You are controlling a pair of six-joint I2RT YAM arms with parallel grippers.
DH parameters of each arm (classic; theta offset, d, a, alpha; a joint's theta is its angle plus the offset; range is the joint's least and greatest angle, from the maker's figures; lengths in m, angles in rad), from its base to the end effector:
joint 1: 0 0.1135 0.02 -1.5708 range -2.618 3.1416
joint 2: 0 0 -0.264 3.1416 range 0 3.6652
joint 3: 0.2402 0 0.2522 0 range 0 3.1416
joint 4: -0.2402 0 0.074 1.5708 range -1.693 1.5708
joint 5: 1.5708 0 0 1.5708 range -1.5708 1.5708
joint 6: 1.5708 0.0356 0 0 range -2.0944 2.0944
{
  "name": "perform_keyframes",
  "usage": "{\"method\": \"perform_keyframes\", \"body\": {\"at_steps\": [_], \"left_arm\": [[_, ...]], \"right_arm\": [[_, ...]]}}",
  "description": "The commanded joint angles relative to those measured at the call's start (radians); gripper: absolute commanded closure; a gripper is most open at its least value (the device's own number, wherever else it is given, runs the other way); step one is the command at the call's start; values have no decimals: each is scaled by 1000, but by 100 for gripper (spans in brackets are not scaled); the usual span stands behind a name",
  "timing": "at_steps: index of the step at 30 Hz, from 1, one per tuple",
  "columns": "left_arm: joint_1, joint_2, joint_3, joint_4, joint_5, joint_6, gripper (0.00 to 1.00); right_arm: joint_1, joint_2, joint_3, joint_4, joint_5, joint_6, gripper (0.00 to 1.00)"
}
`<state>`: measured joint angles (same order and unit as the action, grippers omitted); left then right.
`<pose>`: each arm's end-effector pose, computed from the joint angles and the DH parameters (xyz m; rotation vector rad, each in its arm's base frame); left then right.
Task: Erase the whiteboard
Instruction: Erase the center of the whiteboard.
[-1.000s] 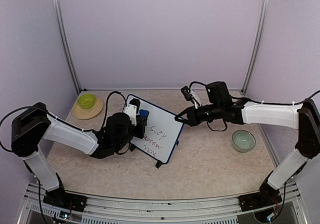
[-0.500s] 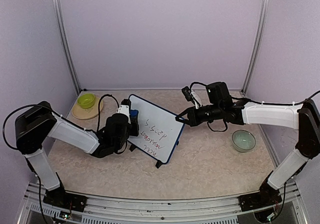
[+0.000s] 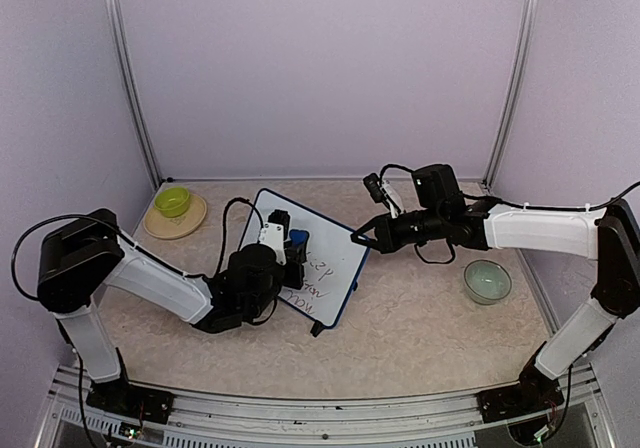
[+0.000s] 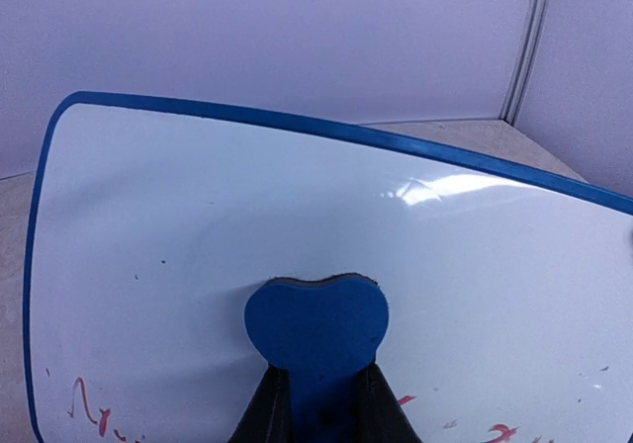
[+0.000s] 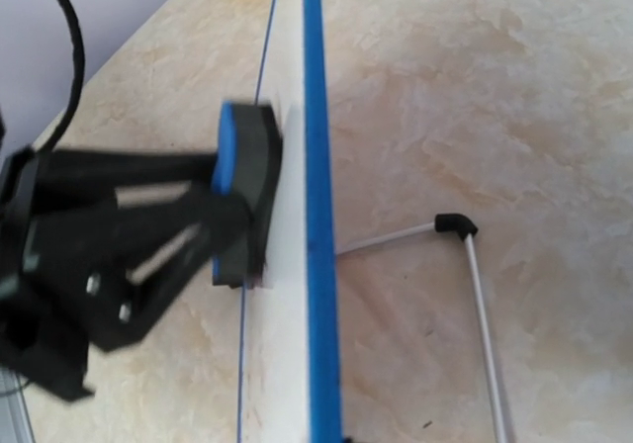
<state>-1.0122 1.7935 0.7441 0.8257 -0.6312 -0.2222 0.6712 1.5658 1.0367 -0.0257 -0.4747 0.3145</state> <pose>0.2047 -0.2878 0.1657 0.2461 1.7454 -0.3336 0.2641 0.2306 0.2500 -0.6920 2.1440 1.0640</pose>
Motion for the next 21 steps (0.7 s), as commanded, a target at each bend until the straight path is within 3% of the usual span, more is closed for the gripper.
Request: {"method": "perform_keyframes", "body": {"at_steps": [1,6,15,21], "left_arm": [[-36,25,18,4,53,3,84],[4,3,-12,-3,-42,2,84],[166,-31,-76,-51,-56,-35,84],[133,-5,-47,-51,-16,-39,84]], "right_arm": [[45,22,-40,-105,-58,-104,100],[45,18,-43,-109,-58,-107,100],[45,13,-58,-97,-59,-104,100],[45,22,-49,-99,-61,-104,100]]}}
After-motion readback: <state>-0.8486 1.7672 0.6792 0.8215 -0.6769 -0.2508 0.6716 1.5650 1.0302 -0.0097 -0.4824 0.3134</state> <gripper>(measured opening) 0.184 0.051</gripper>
